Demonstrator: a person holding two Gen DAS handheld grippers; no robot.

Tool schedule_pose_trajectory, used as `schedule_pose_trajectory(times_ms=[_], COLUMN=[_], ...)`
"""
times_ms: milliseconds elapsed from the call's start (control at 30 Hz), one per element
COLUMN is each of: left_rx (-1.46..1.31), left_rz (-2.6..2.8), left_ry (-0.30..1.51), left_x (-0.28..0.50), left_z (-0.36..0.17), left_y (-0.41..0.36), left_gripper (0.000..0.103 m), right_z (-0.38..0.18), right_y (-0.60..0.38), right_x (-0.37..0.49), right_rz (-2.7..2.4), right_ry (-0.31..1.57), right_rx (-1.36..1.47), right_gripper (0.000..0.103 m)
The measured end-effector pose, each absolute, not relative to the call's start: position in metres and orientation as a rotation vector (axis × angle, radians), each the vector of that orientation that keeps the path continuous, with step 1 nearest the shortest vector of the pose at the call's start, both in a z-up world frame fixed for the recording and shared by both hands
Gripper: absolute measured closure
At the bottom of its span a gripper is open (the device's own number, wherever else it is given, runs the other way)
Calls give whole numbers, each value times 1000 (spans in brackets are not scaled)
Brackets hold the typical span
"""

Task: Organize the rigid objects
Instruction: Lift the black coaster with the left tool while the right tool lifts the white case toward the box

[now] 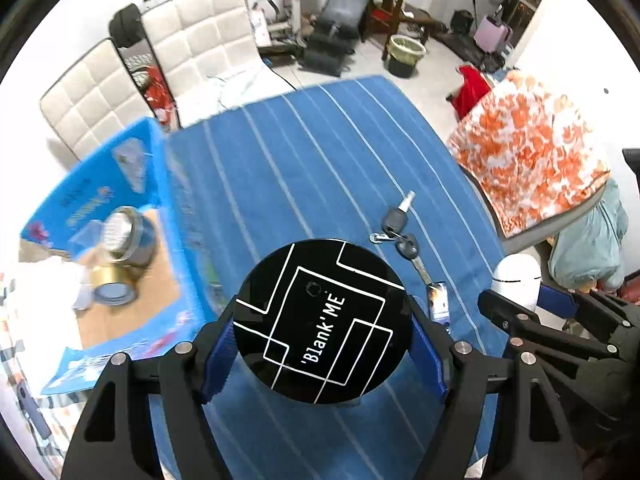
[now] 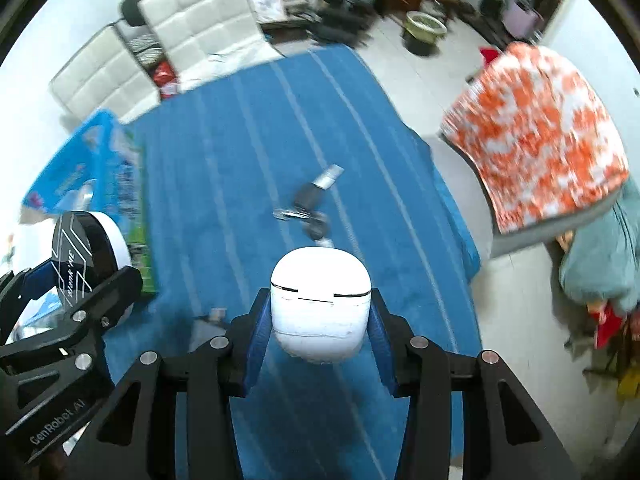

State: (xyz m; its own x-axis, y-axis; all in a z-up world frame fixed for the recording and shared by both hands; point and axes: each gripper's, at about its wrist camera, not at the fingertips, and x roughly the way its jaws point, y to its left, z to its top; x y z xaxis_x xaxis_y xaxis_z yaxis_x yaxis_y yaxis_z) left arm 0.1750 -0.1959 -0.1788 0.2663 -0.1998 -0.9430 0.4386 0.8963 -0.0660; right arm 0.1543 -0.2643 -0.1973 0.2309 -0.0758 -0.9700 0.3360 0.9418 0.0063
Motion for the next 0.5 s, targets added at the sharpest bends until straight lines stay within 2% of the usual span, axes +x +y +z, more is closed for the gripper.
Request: schedule_pose_trajectory(times_ms=[500], left_rx=[84], left_rz=[-190], left_ry=[1115], left_x=[153], left_z=[-100], left_y=[-35], left_gripper=[30], right_z=[-119], right_y=[-92], right_x=[162], right_rz=[29], right_ry=[1181], right_rx=[69], right_gripper=[55])
